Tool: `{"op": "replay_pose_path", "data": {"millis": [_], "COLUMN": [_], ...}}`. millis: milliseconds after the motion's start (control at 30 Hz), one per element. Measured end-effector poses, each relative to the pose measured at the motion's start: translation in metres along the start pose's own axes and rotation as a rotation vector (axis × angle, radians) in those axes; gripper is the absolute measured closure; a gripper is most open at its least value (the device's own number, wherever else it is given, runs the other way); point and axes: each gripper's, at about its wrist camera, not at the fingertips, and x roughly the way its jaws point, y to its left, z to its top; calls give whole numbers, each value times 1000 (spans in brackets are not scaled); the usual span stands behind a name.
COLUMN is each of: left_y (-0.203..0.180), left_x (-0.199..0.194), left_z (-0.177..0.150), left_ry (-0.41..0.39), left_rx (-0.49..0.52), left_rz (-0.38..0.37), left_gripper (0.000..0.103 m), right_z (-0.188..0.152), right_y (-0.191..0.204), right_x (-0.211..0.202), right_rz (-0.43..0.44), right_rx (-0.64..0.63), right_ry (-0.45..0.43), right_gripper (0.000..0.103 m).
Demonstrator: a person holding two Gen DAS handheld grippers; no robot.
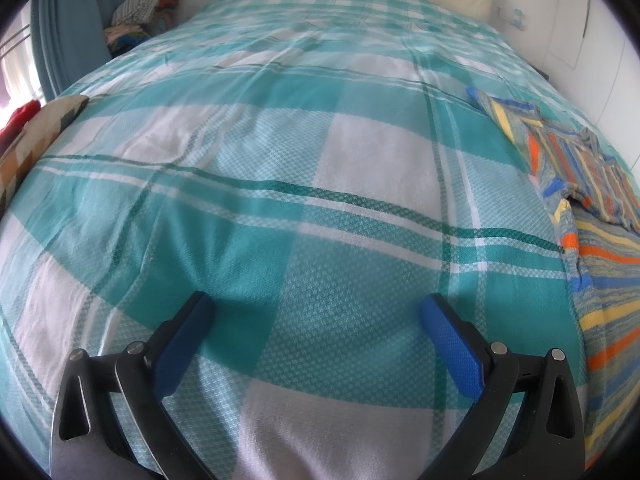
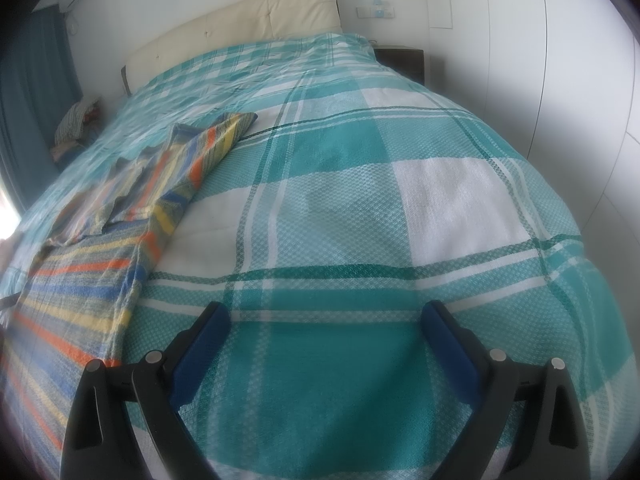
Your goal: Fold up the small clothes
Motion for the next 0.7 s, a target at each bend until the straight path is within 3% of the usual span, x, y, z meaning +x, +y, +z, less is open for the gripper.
{"op": "replay_pose_path", "data": {"millis": [233, 333, 400, 567, 700], "left_y": [7, 17, 20, 2, -35], "left_x": [-25, -62, -83, -117, -129], "left_z": [-1, -7, -17, -68, -111], "left_ry": [-25, -47, -20, 88, 156], "left_rx": [-42, -97, -110, -31, 77], "left_rz": [-29, -125, -198, -338, -386], "left_gripper": [2, 2, 2, 2, 4], "right_z": [4, 12, 13, -3, -38], "right_y": [2, 4, 1, -2, 0], "right_x": [0, -16, -40, -86, -110], "right_rz": [-3, -3, 50, 165, 245], "right_rx": [-5, 30, 84, 173, 200], "right_ry": [38, 64, 52, 107, 210], "right_gripper": [6, 6, 6, 6, 6]}}
